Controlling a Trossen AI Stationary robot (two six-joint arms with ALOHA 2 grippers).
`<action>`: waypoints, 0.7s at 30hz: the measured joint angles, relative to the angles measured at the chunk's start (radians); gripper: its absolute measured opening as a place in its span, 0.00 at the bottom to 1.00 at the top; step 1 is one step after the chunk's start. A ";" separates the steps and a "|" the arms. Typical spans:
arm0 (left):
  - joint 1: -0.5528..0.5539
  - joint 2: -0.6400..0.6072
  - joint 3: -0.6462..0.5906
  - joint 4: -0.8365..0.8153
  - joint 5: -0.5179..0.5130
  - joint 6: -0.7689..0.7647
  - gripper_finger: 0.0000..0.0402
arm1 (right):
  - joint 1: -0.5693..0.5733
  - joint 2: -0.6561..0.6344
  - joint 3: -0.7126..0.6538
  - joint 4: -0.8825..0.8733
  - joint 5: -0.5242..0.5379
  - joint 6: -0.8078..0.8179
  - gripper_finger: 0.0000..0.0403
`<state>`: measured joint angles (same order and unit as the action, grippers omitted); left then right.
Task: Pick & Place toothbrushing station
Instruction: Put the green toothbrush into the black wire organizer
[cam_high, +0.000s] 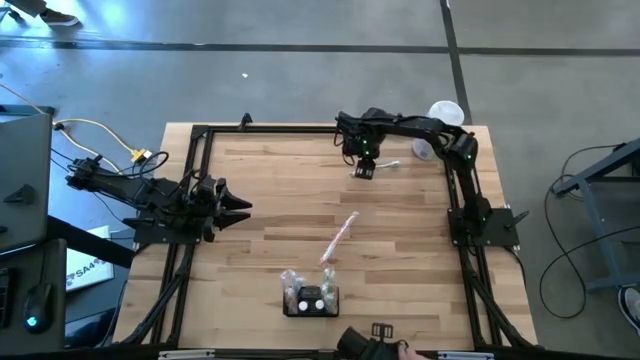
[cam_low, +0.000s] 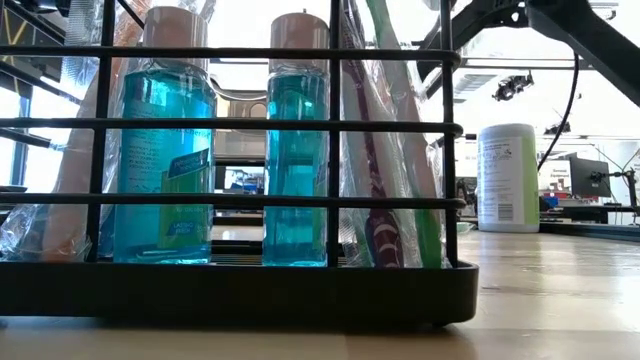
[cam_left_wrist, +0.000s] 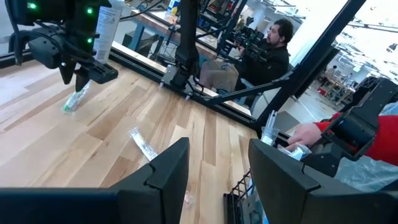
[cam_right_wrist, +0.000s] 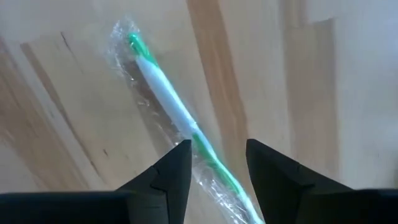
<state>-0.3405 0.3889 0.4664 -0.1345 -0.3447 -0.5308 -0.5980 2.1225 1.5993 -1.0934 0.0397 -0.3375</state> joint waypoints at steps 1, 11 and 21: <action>0.000 0.000 0.000 0.000 0.000 0.000 0.41 | -0.003 0.003 0.000 -0.001 -0.011 0.000 0.36; 0.000 0.000 0.000 0.000 0.000 0.002 0.41 | -0.003 0.010 0.000 0.000 -0.091 -0.018 0.36; 0.000 0.000 0.000 -0.007 0.000 0.002 0.41 | 0.016 0.062 -0.007 -0.002 -0.083 -0.011 0.36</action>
<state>-0.3405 0.3889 0.4664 -0.1417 -0.3443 -0.5289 -0.5815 2.1848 1.5921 -1.0950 -0.0431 -0.3482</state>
